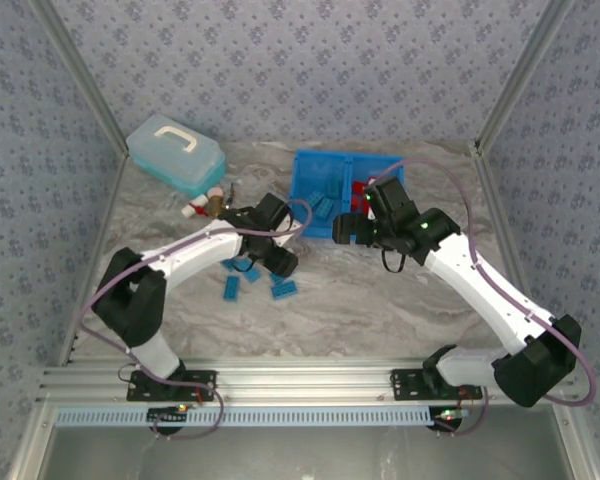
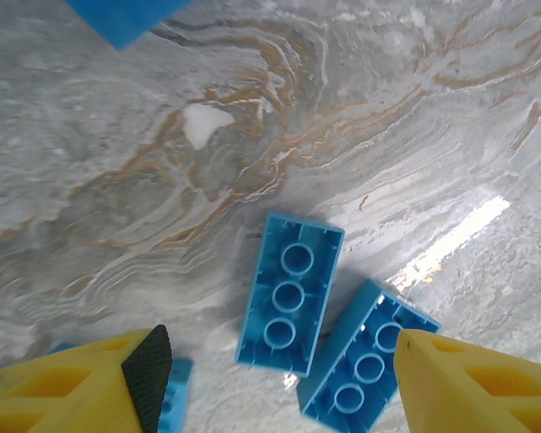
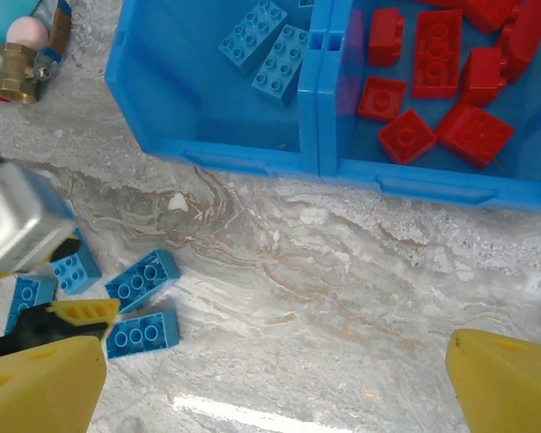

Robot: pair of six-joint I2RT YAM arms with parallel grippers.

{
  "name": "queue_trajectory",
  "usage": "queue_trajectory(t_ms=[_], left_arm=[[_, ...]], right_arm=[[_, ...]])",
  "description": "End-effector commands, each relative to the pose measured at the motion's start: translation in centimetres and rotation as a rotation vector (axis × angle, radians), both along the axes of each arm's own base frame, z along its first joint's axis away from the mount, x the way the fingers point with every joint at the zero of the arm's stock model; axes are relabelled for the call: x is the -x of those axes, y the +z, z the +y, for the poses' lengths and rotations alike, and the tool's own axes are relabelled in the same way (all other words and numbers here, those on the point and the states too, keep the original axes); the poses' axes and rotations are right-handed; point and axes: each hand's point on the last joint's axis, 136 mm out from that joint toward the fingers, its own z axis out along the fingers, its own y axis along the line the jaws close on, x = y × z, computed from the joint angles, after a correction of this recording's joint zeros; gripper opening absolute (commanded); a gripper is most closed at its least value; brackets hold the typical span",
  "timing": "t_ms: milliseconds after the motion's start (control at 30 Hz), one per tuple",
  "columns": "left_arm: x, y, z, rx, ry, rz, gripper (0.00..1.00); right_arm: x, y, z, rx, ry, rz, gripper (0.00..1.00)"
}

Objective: Sort the legos into containers by color

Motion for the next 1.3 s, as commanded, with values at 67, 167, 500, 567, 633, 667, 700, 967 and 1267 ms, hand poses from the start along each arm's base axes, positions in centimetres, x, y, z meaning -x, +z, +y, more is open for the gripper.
queue_trajectory(t_ms=[67,167,500,567,633,667,700,967,1267], left_arm=[[-0.5,-2.5,-0.6,-0.011,-0.025,0.040,0.68],[-0.9,-3.8,-0.1,-0.047,-0.011,0.046,0.65],[0.7,-7.1,-0.1,-0.073,-0.042,0.153,0.62],[0.7,-7.7,-0.1,-0.079,-0.038,0.162,0.58],[0.5,-7.9,0.0,-0.079,-0.025,0.158,0.48],[0.4,-7.7,-0.2,-0.072,-0.026,0.154,0.43],[0.4,-7.4,-0.4,-0.058,-0.025,0.148,0.39],[-1.6,0.8,-1.6,0.082,0.014,-0.017,0.29],[-8.5,12.0,-3.7,0.210,0.120,-0.301,0.32]], right_arm=[[0.5,-0.4,-0.6,0.027,-0.017,0.014,1.00],[0.5,-0.3,-0.6,0.025,-0.019,0.013,1.00],[0.1,0.0,-0.5,0.032,-0.020,0.007,1.00],[0.1,0.1,-0.4,0.031,-0.019,0.005,1.00],[0.1,0.2,-0.5,0.032,-0.021,0.005,1.00],[0.1,0.2,-0.6,0.035,-0.023,0.005,1.00],[0.1,0.2,-0.6,0.038,-0.024,0.005,1.00],[0.1,0.4,-0.7,0.035,-0.032,0.002,1.00],[-0.1,1.0,-0.9,0.032,-0.038,-0.022,1.00]])
